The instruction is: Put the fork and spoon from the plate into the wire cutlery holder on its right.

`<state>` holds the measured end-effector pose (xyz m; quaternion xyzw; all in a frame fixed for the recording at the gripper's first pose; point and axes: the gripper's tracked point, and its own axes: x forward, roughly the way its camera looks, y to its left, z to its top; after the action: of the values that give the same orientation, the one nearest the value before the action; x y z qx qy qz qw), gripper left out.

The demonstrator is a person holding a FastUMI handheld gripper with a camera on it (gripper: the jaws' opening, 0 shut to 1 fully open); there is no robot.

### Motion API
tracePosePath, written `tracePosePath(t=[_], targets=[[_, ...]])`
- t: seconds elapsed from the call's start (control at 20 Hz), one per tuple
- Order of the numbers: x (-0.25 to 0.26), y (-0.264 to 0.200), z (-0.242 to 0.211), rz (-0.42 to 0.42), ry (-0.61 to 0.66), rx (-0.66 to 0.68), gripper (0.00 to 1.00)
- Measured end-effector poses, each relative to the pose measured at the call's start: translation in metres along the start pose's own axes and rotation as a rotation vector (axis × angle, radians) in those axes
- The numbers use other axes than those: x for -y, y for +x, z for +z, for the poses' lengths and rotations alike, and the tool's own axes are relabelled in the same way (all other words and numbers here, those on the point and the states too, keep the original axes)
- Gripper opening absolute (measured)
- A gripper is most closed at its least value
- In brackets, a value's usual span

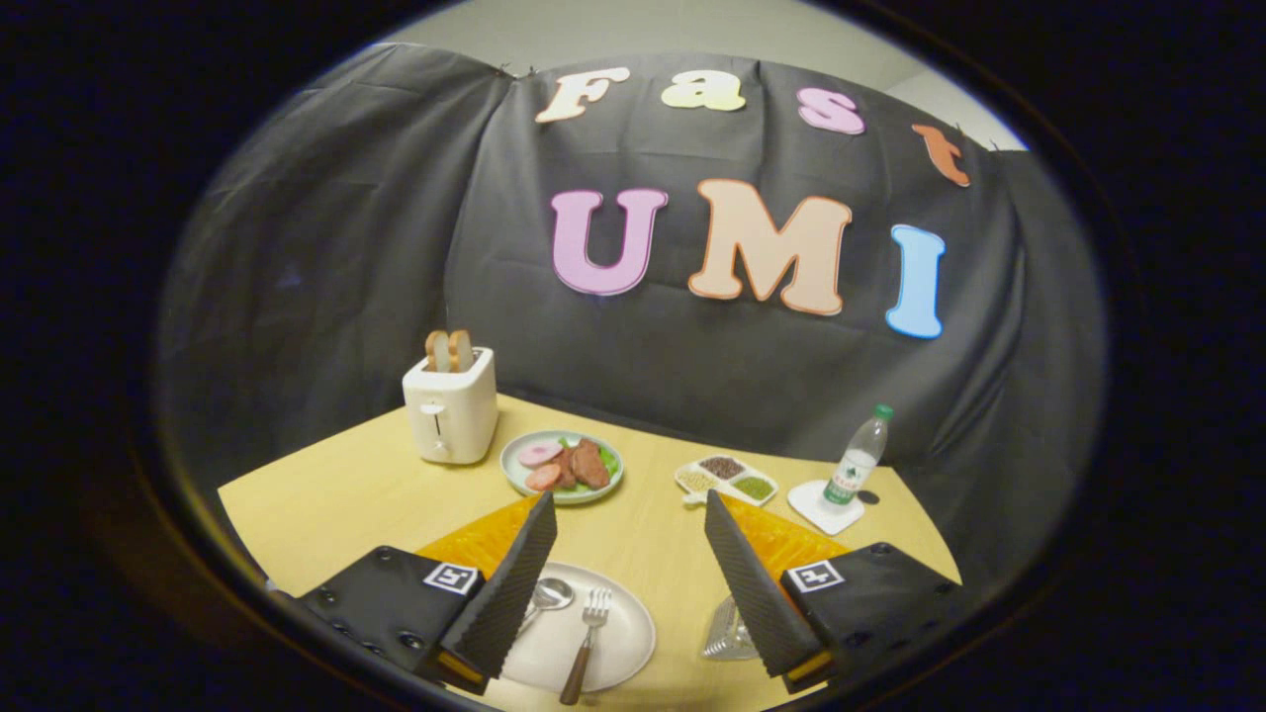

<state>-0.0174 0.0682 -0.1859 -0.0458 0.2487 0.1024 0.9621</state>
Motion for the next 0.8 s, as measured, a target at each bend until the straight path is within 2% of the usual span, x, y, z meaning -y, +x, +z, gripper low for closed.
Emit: tracePosePath(t=[0.55,0.8], targets=[[-0.006,0.011,-0.096,0.025,0.013,-0.255,0.97],[-0.017,0.011,-0.133,0.06,-0.025,-0.355,0.97]])
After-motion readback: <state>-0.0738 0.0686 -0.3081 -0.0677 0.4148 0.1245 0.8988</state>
